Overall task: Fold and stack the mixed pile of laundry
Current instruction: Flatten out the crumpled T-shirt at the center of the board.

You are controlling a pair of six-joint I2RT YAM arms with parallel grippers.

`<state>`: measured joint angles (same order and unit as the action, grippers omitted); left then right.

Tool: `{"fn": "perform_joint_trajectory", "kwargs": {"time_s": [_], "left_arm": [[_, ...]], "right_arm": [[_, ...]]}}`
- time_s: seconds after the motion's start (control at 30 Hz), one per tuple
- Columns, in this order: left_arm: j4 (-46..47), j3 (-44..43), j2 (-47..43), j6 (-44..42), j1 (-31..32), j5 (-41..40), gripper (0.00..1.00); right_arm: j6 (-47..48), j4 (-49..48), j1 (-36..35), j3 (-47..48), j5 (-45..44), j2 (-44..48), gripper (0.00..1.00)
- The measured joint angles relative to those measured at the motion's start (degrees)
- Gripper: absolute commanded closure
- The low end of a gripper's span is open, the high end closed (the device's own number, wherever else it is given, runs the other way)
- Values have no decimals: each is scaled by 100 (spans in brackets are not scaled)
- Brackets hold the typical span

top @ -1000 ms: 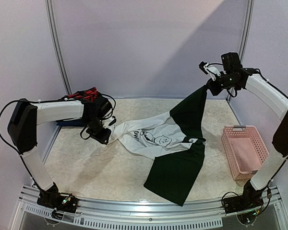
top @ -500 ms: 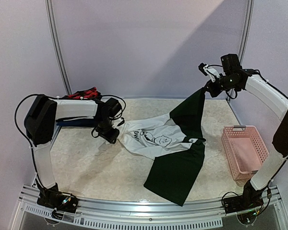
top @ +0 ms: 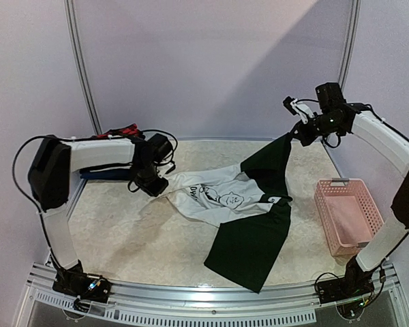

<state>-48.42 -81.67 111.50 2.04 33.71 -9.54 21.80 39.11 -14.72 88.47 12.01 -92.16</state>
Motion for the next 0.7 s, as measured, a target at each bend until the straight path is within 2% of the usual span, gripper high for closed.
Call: {"fn": "perform_joint_trajectory", "kwargs": {"time_s": [0.1,0.23,0.3,0.4,0.5,0.57,0.6,0.7], "left_arm": [[-356,37,-1178,186,219,101,100],[-798,-341,-2975,509,511,400,100],[-1003,-540,-3613,605,529,470,100],[-1276,-595,-4026,605,507,391,100],[-1408,-501,-3897,522,407,225,100],[-1401,-363,-3458,485,157,155,100],[-1394,-332,-3204,481,2,120,97],[-1202,-380,-1947,439,-461,-63,76]], "right_arm": [[20,256,0,-79,310,839,100],[59,581,0,33,636,1928,100],[74,811,0,369,817,2415,100],[74,881,0,682,973,2726,100],[42,820,2,710,863,2621,100],[-2,721,24,638,673,2321,100],[-17,649,44,608,590,2142,100],[-81,330,160,584,297,1211,100]]}}
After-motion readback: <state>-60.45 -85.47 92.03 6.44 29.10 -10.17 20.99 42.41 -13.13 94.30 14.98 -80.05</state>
